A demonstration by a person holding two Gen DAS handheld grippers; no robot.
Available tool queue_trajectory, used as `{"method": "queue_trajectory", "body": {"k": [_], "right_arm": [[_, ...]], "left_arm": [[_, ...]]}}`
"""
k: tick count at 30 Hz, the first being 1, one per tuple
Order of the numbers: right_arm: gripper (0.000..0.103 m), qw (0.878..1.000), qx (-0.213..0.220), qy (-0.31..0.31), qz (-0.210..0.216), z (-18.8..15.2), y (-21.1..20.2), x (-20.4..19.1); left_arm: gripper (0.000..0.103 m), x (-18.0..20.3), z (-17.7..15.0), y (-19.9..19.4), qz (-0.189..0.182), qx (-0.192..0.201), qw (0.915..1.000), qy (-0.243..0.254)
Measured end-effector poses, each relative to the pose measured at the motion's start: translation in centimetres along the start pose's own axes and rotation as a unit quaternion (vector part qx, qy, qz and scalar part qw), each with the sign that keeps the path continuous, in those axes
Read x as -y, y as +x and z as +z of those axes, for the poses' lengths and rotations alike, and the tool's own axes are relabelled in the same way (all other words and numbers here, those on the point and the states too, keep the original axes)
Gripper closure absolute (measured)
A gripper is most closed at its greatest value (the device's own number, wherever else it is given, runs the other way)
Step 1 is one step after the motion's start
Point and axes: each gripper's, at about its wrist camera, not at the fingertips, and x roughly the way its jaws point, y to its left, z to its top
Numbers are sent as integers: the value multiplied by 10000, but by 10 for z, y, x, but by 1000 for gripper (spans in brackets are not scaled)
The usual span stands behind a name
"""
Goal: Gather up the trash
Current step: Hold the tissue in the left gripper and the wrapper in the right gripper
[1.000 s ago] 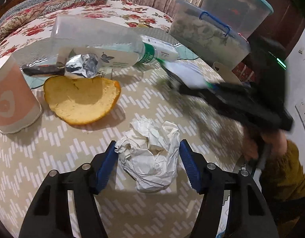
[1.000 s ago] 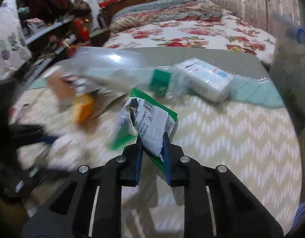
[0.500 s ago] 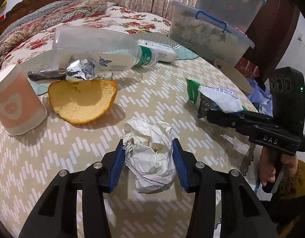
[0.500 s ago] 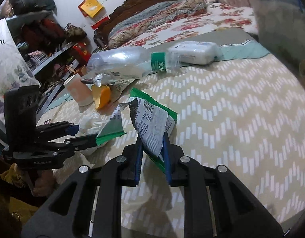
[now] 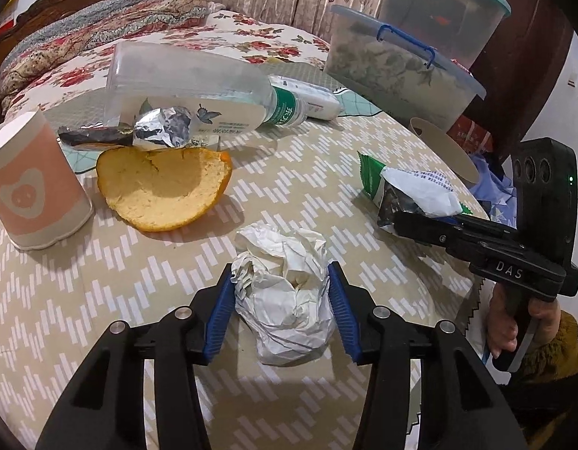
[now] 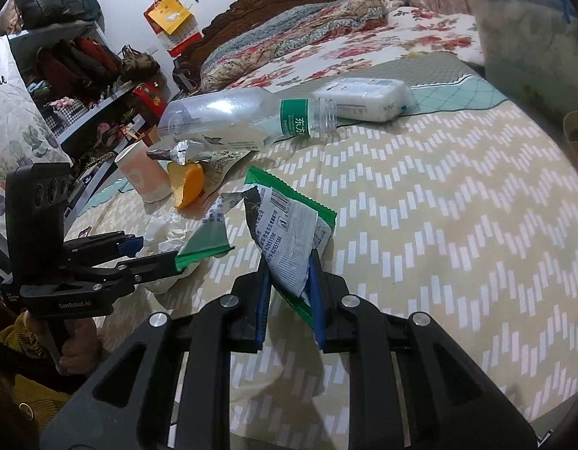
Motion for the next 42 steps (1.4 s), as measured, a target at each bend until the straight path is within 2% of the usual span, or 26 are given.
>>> {"method": "queue_trajectory", "body": {"k": [15,42], "right_arm": [[82,10000,-4,27,-27,0,1,0],[82,10000,-5,30,-32,1,2,2]], "left_arm": [[52,-1,0,1,11,-22,10000,-10],[52,-1,0,2,16,-23,10000,-12]]}}
